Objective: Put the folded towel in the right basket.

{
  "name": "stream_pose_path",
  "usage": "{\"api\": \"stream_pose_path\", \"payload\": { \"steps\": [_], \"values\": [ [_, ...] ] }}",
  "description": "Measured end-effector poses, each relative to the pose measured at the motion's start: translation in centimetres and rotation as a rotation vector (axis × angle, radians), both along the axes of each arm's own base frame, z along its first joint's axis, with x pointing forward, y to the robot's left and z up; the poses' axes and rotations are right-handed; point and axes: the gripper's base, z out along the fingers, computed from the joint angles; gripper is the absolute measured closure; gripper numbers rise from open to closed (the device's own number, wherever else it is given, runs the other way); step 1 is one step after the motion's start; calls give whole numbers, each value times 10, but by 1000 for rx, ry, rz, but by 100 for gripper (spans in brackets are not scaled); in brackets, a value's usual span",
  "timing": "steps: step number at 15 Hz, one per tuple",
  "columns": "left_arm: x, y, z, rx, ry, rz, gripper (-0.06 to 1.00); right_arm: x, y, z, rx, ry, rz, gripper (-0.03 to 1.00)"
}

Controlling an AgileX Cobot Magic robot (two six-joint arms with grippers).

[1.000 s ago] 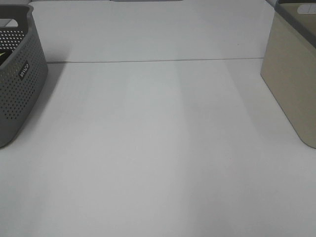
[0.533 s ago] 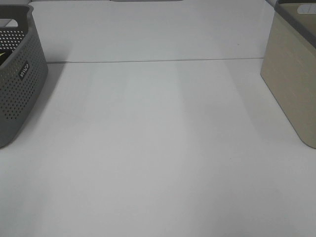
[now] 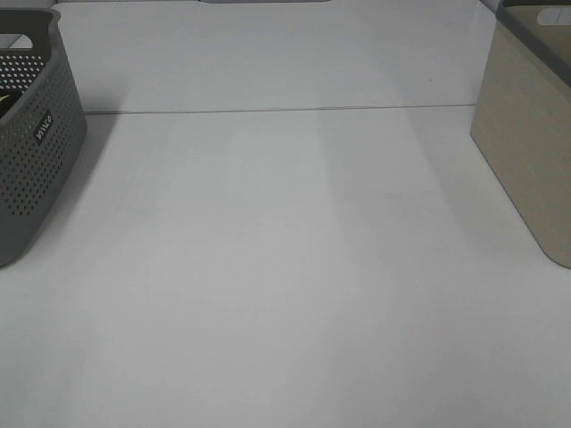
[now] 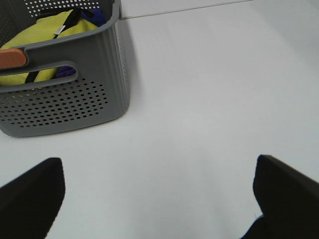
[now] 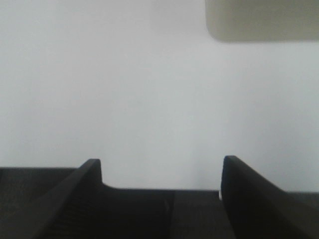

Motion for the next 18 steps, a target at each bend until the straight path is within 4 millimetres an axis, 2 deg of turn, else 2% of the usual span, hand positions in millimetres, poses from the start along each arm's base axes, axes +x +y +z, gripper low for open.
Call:
{"api": "stream_pose_path", "payload": {
  "steps": [2,6,12,16,18],
  "values": [
    [0,0,0,0,0,0,-3,-16,-2,1,-21,-145,31,32],
    [0,0,0,0,0,0,-3,-31,-2,-2,-27,-266,57,32],
    [0,0,0,0,0,0,-3,-32,-2,-2,-26,-275,56,32],
    [0,0,0,0,0,0,-3,-32,-2,-2,-42,-273,-57,32],
    [0,0,0,0,0,0,-3,-33,-2,-2,-42,-284,-62,32]
  ]
}}
